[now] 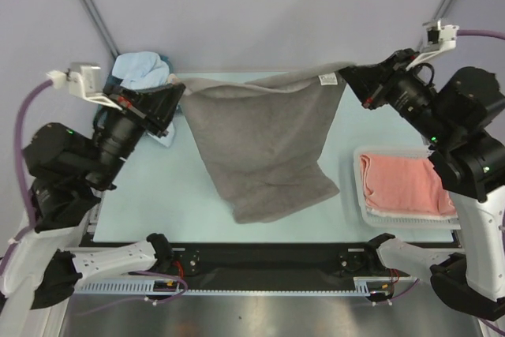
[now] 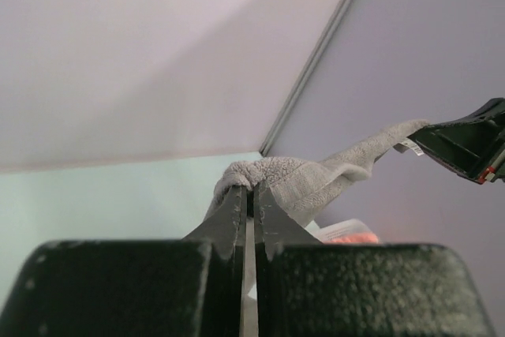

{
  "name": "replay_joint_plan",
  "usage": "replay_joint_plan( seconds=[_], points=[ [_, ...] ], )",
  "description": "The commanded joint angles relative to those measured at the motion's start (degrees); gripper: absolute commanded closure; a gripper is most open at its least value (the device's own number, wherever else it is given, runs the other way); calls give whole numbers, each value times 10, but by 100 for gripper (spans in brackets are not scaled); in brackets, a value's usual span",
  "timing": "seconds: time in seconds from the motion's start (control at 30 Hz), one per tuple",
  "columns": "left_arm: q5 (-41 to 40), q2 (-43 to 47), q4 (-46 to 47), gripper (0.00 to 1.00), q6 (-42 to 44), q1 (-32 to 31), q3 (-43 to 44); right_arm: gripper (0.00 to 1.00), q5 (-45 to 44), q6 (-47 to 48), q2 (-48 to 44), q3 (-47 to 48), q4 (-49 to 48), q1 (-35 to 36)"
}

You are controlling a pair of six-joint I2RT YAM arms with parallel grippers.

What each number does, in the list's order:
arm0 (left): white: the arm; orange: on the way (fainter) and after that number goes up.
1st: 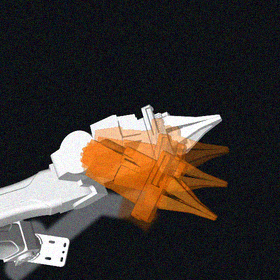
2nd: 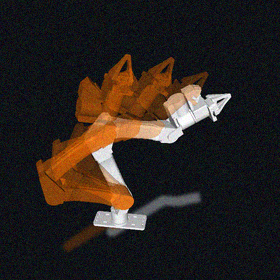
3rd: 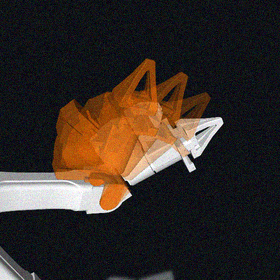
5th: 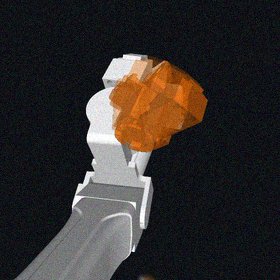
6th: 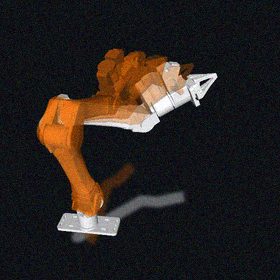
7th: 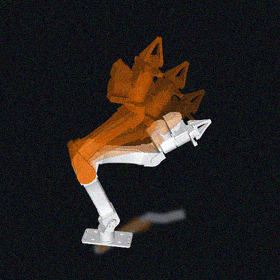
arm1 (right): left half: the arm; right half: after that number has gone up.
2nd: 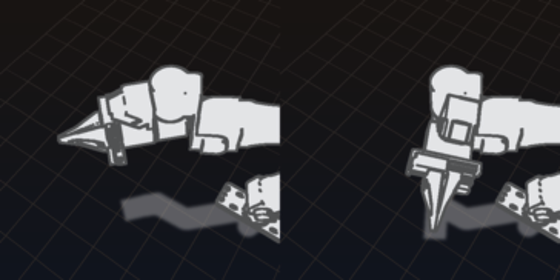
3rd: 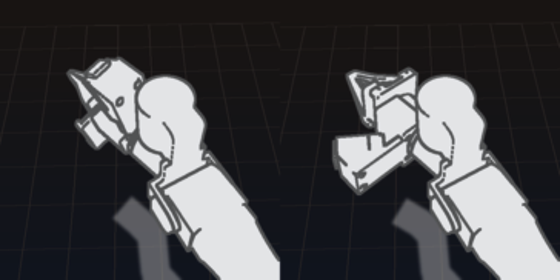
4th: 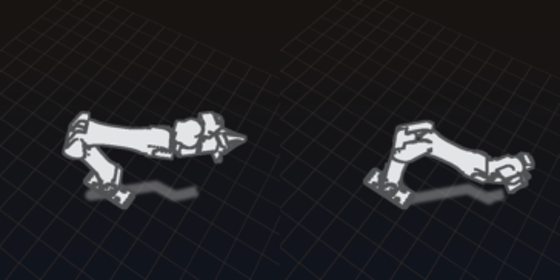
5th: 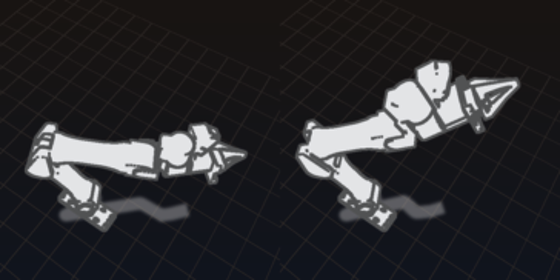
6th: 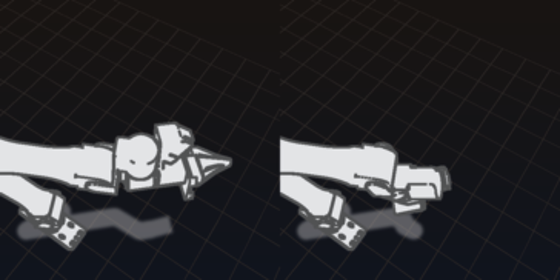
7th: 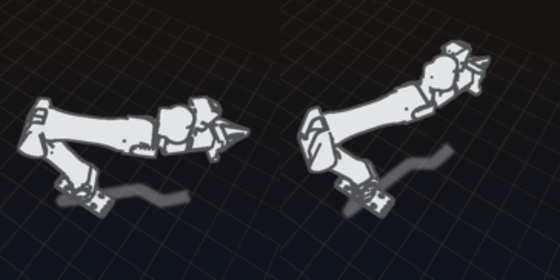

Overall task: Fold and stack the towels
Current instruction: Flatten out the crumpled towel

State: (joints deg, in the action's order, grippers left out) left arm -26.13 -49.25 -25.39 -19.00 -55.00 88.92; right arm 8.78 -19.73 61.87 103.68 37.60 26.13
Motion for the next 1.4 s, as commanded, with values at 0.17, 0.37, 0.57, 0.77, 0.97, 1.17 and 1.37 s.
replay_joint_plan(
  seconds=[0.17, 0.37, 0.57, 0.77, 0.97, 1.17, 1.37],
  points=[
    [122, -79, -5, 100, 110, 0, 218, 100, 74, 58, 15, 158, -53, -2],
    [181, -112, -5, 100, 130, 1, 300, 100, 83, 59, 3, 179, -105, -2],
    [229, -110, 24, 100, 137, 0, 323, 100, 86, 58, -15, 177, -150, -1],
    [205, -115, 48, 100, 157, 0, 310, 100, 86, 47, -24, 142, -183, -2],
    [133, -138, 93, 100, 188, 12, 274, 100, 46, 62, 18, 101, -205, -2],
    [389, -222, 162, 100, -1, 289, 214, 100, 24, 76, 94, 47, -252, -19],
    [502, -385, 285, 100, -94, 401, 189, 100, 120, 9, 231, 41, -333, -120]
  ],
)
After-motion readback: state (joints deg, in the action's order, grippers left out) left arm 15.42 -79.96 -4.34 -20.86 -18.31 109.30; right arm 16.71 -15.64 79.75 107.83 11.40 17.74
